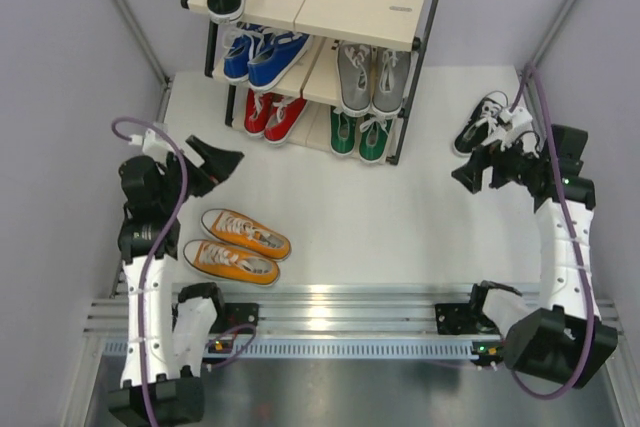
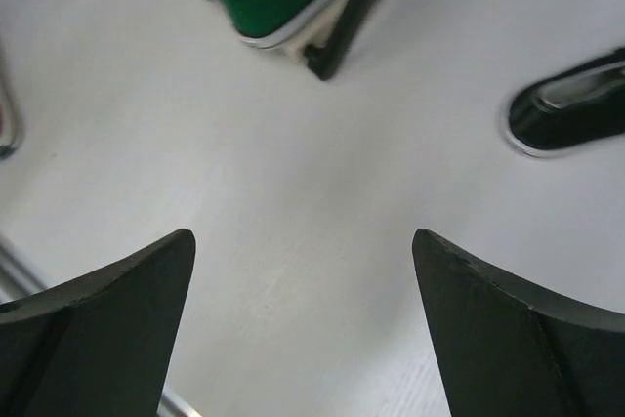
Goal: Place and organize the shoes onto the shoe shelf
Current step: Place the shoe at the shoe shelf, then pick up the shoe at the center of the board.
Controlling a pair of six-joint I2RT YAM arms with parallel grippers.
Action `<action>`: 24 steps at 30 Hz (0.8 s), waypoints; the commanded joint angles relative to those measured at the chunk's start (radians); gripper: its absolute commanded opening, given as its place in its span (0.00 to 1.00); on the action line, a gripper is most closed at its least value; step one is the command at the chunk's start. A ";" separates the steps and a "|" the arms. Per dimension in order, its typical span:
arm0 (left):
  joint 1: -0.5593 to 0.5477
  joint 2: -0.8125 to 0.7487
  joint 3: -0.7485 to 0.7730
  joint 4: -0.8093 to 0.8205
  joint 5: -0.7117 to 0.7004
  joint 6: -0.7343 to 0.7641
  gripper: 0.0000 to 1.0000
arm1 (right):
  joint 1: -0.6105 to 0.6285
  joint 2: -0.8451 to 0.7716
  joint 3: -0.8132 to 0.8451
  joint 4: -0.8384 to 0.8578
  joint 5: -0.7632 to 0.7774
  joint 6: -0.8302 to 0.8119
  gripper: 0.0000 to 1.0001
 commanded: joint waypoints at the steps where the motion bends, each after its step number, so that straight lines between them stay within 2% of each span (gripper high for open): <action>1: 0.001 -0.128 -0.143 0.056 0.071 0.132 0.98 | -0.016 0.054 0.091 0.099 0.390 0.145 0.92; 9: -0.016 -0.291 -0.374 0.069 0.155 0.109 0.98 | 0.019 0.385 0.205 0.309 0.738 0.508 0.88; 11: -0.018 -0.311 -0.392 0.069 0.192 0.095 0.98 | 0.044 0.505 0.236 0.335 0.768 0.526 0.87; 13: -0.016 -0.319 -0.409 0.069 0.206 0.072 0.98 | 0.045 0.583 0.293 0.365 0.782 0.532 0.79; 17: -0.018 -0.318 -0.426 0.070 0.235 0.038 0.98 | 0.049 0.757 0.393 0.397 0.761 0.547 0.77; 24: -0.016 -0.279 -0.434 0.069 0.284 0.025 0.98 | 0.059 0.949 0.534 0.432 0.783 0.625 0.76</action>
